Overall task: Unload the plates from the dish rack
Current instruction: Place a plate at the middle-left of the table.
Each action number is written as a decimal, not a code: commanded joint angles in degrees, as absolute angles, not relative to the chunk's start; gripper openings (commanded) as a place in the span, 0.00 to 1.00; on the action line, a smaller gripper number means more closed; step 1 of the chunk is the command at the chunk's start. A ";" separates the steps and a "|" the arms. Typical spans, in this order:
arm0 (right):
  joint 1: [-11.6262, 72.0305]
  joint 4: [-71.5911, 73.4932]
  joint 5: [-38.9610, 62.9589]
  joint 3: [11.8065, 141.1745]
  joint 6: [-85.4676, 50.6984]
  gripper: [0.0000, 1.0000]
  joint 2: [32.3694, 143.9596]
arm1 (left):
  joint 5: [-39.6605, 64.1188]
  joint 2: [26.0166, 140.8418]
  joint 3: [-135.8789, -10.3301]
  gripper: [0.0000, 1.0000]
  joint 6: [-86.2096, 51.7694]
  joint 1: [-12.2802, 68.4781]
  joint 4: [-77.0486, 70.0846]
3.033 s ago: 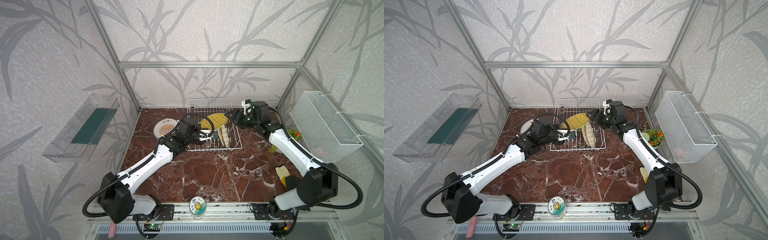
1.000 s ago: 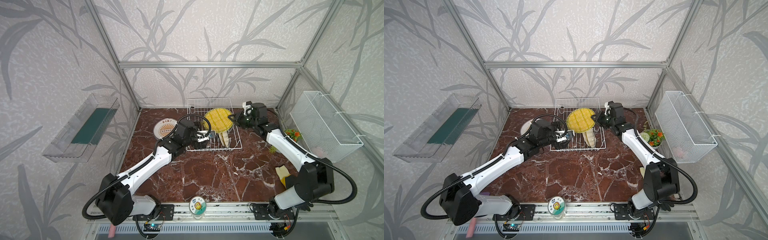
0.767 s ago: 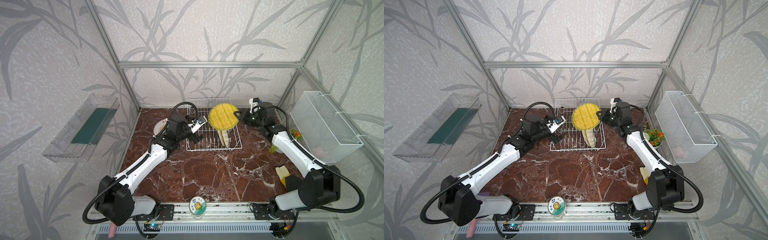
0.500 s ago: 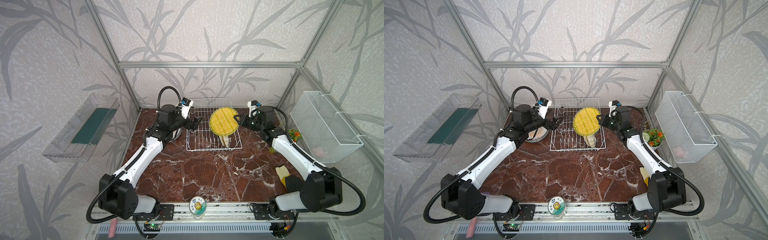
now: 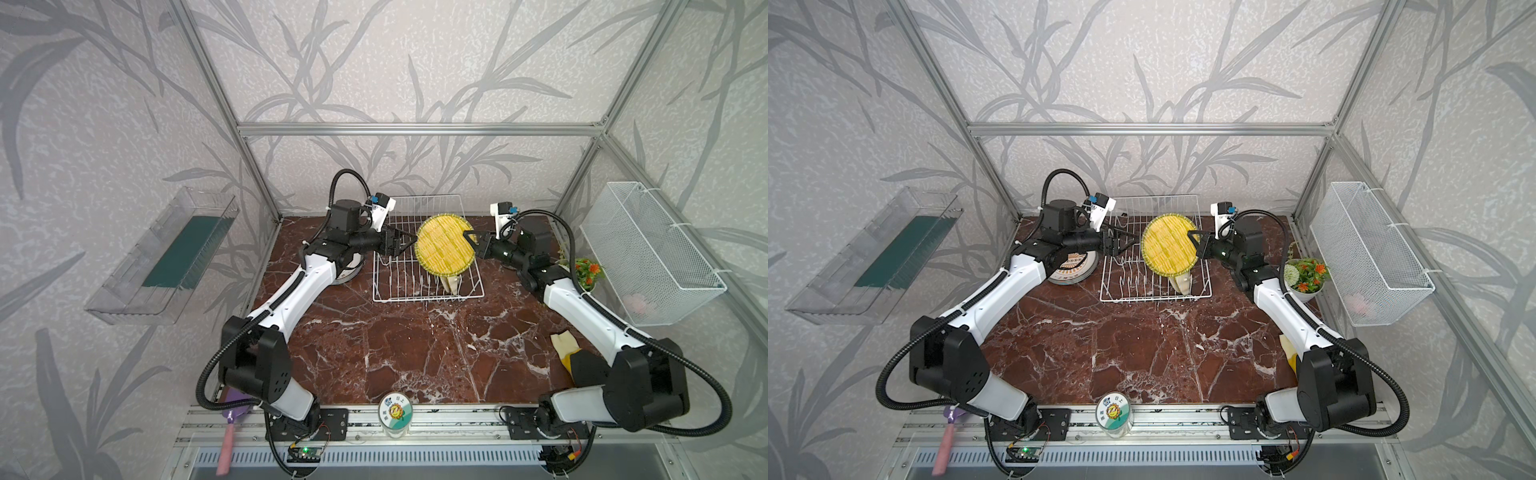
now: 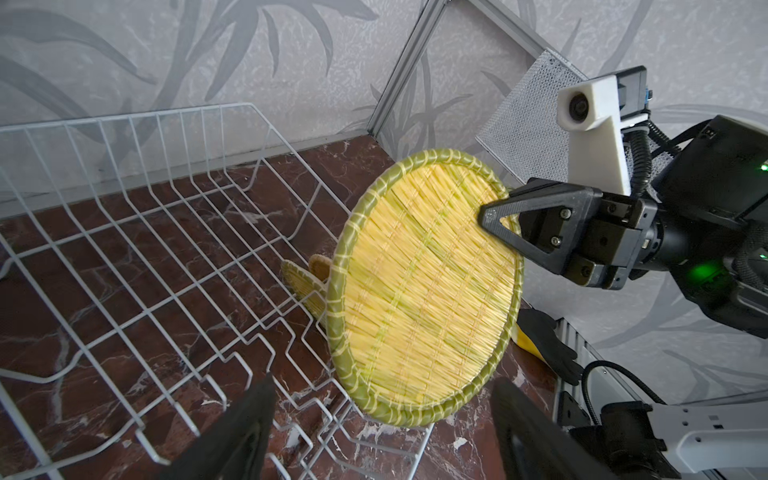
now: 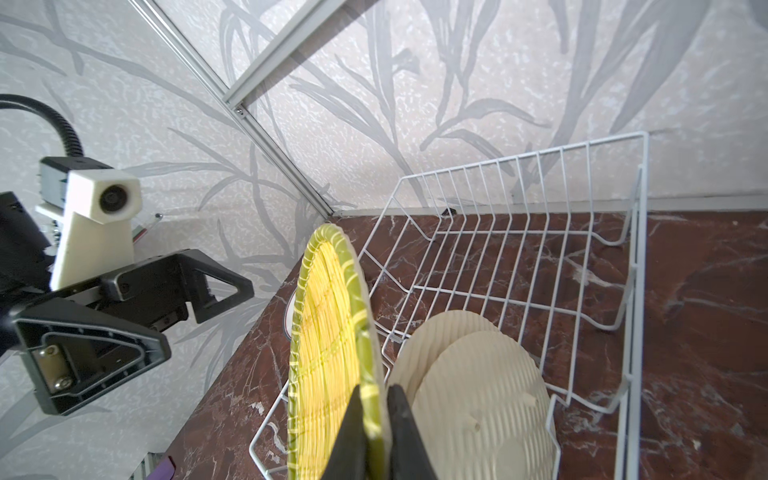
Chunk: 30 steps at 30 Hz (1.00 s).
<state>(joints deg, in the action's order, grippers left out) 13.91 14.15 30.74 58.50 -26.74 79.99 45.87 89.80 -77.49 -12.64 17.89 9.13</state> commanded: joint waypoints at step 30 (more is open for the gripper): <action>14.94 26.86 42.53 59.45 -31.03 0.00 82.07 | 54.54 93.34 -82.13 0.43 -10.13 19.78 15.01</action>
